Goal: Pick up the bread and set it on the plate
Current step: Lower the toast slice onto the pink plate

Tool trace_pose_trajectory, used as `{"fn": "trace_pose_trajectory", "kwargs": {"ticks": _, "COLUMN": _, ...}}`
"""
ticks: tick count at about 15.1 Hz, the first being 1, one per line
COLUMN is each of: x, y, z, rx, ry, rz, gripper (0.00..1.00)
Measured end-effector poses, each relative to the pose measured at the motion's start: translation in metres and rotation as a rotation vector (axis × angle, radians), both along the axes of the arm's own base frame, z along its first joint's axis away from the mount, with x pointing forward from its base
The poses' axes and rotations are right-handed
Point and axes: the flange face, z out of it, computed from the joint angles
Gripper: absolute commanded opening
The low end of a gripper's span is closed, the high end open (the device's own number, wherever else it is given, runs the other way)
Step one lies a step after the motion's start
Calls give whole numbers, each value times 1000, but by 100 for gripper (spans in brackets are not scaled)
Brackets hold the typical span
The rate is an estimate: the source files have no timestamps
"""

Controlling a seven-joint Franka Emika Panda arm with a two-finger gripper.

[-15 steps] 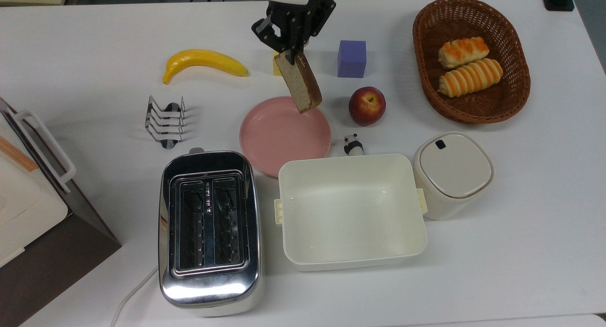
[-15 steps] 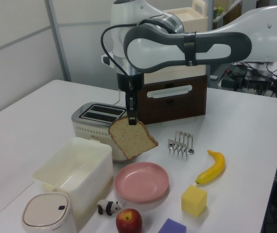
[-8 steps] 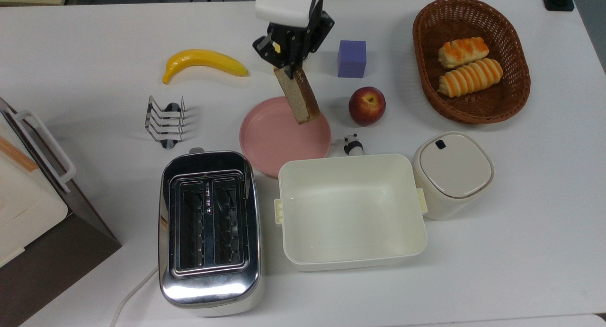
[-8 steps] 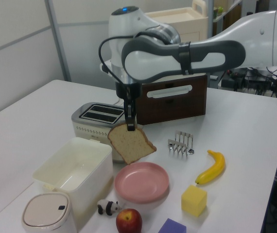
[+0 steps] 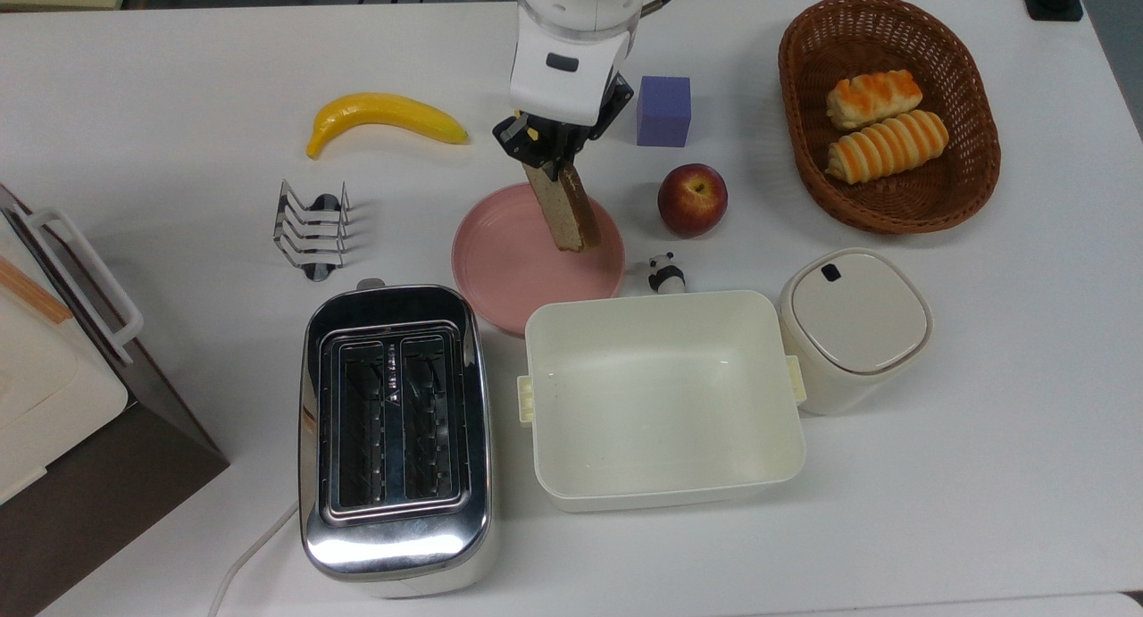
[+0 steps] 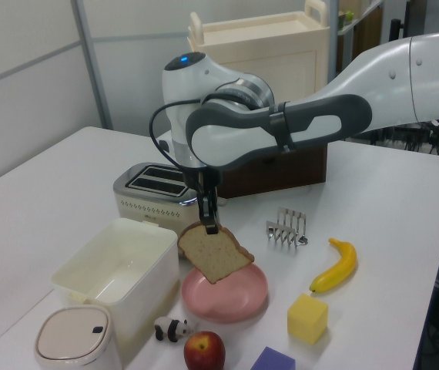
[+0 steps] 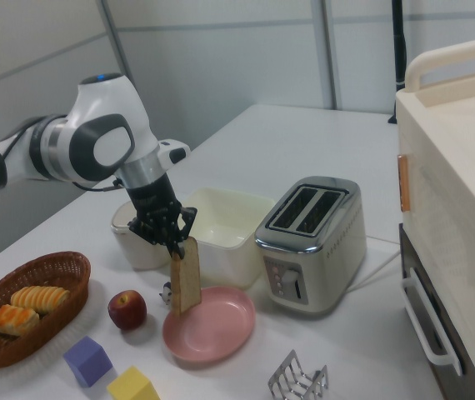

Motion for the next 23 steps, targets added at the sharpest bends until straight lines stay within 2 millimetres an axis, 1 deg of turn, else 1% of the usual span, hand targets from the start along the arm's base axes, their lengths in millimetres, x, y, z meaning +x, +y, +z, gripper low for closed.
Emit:
{"fn": "trace_pose_trajectory", "kwargs": {"ticks": 3, "x": -1, "y": 0, "z": -14, "rx": -7, "ry": 5, "rz": 5, "gripper": 0}}
{"fn": "trace_pose_trajectory", "kwargs": {"ticks": 10, "x": -1, "y": 0, "z": -15, "rx": -12, "ry": 5, "rz": 7, "gripper": 0}}
{"fn": "trace_pose_trajectory", "kwargs": {"ticks": 16, "x": 1, "y": 0, "z": -26, "rx": -16, "ry": 22, "rz": 7, "gripper": 0}}
{"fn": "trace_pose_trajectory", "kwargs": {"ticks": 18, "x": 1, "y": 0, "z": -26, "rx": -16, "ry": 21, "rz": 7, "gripper": 1}}
{"fn": "trace_pose_trajectory", "kwargs": {"ticks": 19, "x": 1, "y": 0, "z": -26, "rx": -16, "ry": 21, "rz": 7, "gripper": 5}}
{"fn": "trace_pose_trajectory", "kwargs": {"ticks": 22, "x": 1, "y": 0, "z": -25, "rx": -16, "ry": 19, "rz": 6, "gripper": 25}}
{"fn": "trace_pose_trajectory", "kwargs": {"ticks": 23, "x": 1, "y": 0, "z": -25, "rx": -16, "ry": 19, "rz": 5, "gripper": 33}}
